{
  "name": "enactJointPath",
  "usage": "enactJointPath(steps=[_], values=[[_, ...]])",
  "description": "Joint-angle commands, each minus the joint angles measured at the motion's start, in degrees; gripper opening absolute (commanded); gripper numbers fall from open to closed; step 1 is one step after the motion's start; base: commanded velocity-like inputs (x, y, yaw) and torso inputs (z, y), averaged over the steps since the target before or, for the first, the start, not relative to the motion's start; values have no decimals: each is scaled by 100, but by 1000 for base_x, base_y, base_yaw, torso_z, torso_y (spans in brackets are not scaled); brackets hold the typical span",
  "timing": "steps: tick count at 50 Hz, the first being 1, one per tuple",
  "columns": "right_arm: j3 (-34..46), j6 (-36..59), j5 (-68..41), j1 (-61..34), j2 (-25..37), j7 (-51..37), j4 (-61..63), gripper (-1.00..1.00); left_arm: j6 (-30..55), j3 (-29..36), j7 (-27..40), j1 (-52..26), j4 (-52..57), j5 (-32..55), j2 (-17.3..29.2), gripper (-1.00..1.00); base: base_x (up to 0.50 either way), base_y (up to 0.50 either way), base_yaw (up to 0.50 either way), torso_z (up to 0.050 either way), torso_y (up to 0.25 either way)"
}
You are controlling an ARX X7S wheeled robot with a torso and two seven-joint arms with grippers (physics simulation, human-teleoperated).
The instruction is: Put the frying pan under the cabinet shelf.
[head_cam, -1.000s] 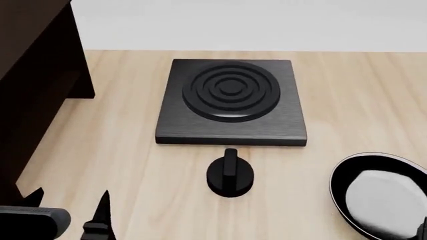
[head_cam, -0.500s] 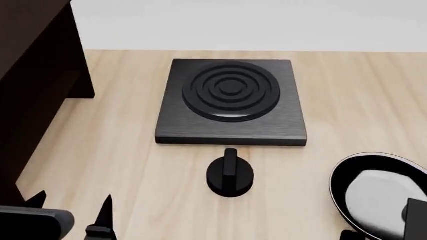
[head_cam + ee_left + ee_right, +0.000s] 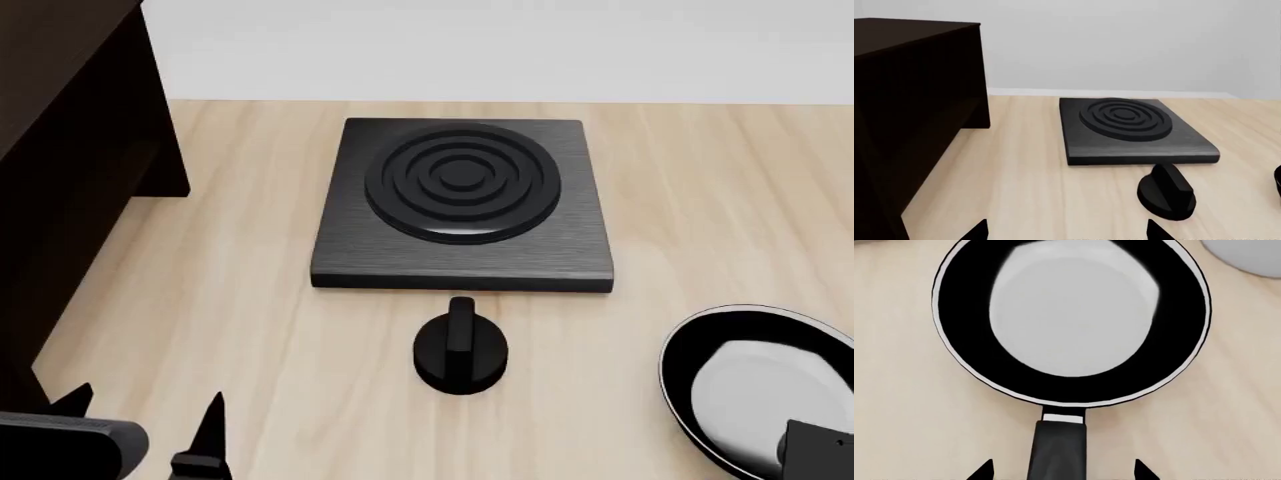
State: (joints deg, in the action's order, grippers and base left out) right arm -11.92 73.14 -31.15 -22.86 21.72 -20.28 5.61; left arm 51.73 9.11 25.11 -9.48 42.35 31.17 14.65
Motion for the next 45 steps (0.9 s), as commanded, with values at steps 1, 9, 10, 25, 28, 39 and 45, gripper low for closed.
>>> enactJointPath(steps=[1, 9, 10, 25, 28, 39, 45], values=[[96, -263, 61, 50, -66, 70, -370, 100, 24, 18, 34, 6, 23, 51, 28, 100, 0, 0, 0, 0, 0], [66, -386, 71, 126, -78, 102, -526, 100, 55, 56, 69, -7, 44, 79, 38, 100, 0, 0, 0, 0, 0], [64, -383, 66, 115, -76, 106, -539, 100, 55, 65, 72, -6, 45, 78, 42, 100, 0, 0, 0, 0, 0], [190, -540, 105, -16, -30, 201, -803, -100, 1, 138, 83, 18, 14, 80, 78, 100, 3, 0, 1, 0, 0], [226, -503, 103, -19, -7, 190, -739, -100, 16, 138, 94, 16, 26, 94, 80, 100, 0, 0, 1, 0, 0], [88, -171, -31, 58, 40, 8, -179, -100, -14, 202, 108, 21, 20, 105, 96, 100, 1, 0, 1, 0, 0], [6, 55, -147, 77, 12, -140, 333, -100, 26, 223, 144, 9, 55, 136, 100, 100, 0, 0, 0, 0, 0]])
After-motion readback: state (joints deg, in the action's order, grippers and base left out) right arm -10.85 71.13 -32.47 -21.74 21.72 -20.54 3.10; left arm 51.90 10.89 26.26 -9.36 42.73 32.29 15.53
